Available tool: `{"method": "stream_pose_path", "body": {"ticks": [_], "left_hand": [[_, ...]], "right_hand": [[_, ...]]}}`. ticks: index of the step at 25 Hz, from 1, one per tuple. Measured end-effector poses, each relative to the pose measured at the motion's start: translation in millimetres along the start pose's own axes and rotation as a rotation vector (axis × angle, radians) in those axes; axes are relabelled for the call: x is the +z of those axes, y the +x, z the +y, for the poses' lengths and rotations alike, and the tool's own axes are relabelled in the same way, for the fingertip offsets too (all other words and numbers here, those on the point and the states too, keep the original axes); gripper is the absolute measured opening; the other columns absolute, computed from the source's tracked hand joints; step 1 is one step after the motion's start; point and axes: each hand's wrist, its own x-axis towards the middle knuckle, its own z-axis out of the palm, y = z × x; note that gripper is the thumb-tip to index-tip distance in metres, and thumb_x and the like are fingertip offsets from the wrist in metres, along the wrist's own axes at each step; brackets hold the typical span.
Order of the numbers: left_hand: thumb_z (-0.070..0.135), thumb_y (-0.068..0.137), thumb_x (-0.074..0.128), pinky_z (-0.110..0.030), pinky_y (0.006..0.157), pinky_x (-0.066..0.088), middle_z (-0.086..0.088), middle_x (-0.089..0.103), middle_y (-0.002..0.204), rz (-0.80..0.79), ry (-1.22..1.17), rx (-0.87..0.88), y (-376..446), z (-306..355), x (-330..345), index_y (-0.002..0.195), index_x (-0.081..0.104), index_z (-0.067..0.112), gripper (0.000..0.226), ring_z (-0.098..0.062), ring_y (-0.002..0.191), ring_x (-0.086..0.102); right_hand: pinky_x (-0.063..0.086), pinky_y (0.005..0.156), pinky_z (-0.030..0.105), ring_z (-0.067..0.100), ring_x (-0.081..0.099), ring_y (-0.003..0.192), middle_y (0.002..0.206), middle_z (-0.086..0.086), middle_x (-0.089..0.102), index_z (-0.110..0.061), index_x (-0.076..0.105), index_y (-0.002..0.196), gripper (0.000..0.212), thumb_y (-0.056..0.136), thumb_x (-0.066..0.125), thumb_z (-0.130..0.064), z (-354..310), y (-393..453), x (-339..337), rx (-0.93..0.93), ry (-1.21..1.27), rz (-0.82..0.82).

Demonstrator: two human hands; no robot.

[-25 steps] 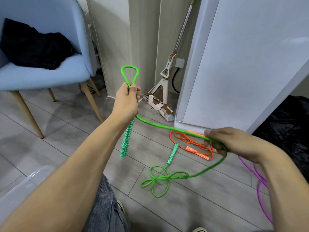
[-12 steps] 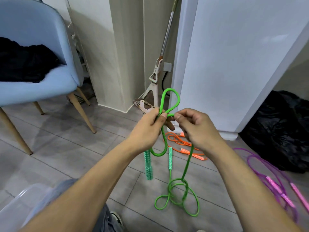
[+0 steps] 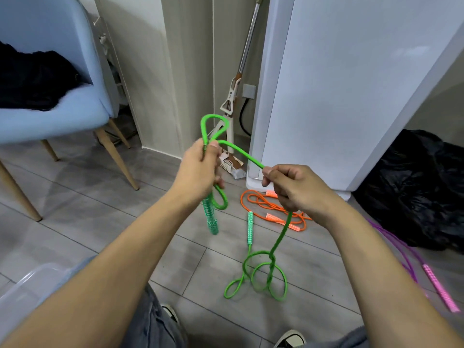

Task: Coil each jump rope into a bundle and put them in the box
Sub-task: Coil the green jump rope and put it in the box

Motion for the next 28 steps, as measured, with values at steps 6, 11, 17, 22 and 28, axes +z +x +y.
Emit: {"method": "stream_pose_path", "body": {"ticks": [6,11,17,22,28], "left_hand": [[0.035,0.104,0.037,-0.031,0.044,0.042,0.004,0.047,0.068,0.481,0.028,-0.013,28.9,-7.7,-38.6,0.077,0.044,0.022,0.03,-0.012,0.046,0.043],[0.046,0.096,0.035,-0.05,0.062,0.052,0.005,0.051,0.069,0.528,0.114,-0.038,33.3,-11.8,-52.2,0.076,0.046,0.026,0.031,-0.024,0.06,0.047],[0.024,0.107,0.036,-0.024,0.04,0.036,0.002,0.04,0.063,0.103,-0.043,-0.098,1.0,-2.4,0.0,0.082,0.048,0.017,0.029,-0.011,0.039,0.031],[0.022,0.106,0.041,-0.03,0.048,0.043,-0.003,0.046,0.071,-0.162,0.016,-0.097,-22.8,-5.7,27.3,0.089,0.057,0.01,0.027,-0.015,0.042,0.04],[0.024,0.103,0.046,-0.035,0.051,0.036,-0.016,0.051,0.078,-0.155,0.025,-0.081,-29.4,-8.8,35.2,0.09,0.065,0.015,0.024,-0.019,0.046,0.036]], "right_hand": [[0.034,0.053,0.029,0.02,0.045,0.05,0.053,0.005,0.042,-0.008,0.066,0.081,0.034,0.102,0.054,-0.033,24.3,-3.6,-41.6,0.197,-0.423,-0.165],[0.031,0.05,0.028,0.018,0.036,0.043,0.052,-0.001,0.041,-0.013,0.055,0.071,0.039,0.103,0.05,-0.035,27.6,4.2,-54.2,0.096,-0.327,0.313],[0.014,0.046,0.022,0.012,0.017,0.04,0.055,0.0,0.028,-0.012,0.054,0.077,0.031,0.103,0.036,-0.015,-4.3,6.7,0.5,0.025,0.268,0.171],[0.021,0.039,0.019,0.013,0.024,0.039,0.059,0.011,0.031,-0.006,0.051,0.087,0.027,0.108,0.036,-0.016,-2.1,5.4,19.2,-0.086,0.068,0.178],[0.025,0.047,0.027,0.009,0.029,0.039,0.04,-0.01,0.037,-0.015,0.052,0.077,0.034,0.107,0.04,-0.026,11.3,14.2,24.7,-0.087,-0.224,0.066]]}}
